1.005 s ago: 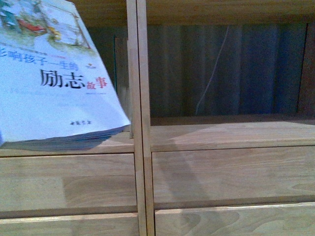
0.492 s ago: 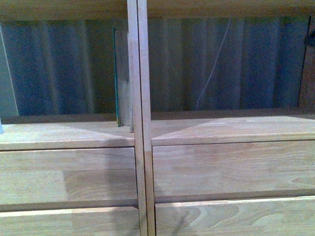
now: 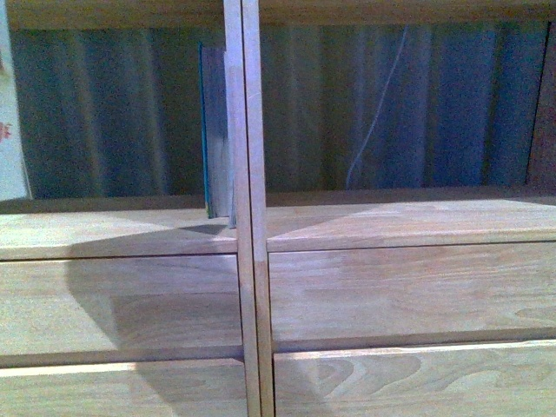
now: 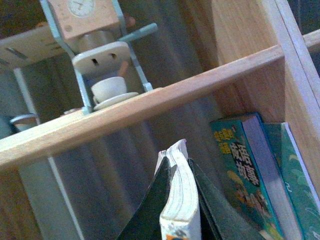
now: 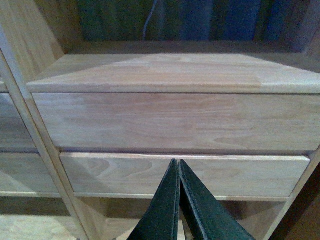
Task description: Organize books on shelf
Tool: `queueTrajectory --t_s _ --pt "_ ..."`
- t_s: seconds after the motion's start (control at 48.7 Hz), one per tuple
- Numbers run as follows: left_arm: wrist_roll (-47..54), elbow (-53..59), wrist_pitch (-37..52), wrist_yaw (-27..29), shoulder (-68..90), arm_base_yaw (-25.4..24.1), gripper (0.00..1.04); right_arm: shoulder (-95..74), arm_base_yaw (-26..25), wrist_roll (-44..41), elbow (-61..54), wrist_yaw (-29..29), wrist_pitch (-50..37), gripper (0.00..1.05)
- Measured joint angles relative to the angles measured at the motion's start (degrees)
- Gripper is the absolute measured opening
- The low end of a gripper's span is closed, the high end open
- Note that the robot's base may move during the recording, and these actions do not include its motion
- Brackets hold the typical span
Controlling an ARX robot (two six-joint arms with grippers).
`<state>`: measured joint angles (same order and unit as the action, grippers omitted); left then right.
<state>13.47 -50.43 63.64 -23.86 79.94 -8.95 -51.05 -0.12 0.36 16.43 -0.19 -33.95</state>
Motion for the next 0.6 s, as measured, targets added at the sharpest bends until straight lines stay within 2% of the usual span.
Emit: queueTrajectory --t_s 0.246,0.595 --pt "3.34 -12.17 1.27 -2.91 13.29 2.08 0.07 7.80 0.00 0.00 -7.23 0.00 0.35 0.03" --pt "2.29 -31.61 -1.73 -2.05 29.55 4.26 0.07 17.35 0.00 0.00 -12.17 0.00 5.09 0.03"
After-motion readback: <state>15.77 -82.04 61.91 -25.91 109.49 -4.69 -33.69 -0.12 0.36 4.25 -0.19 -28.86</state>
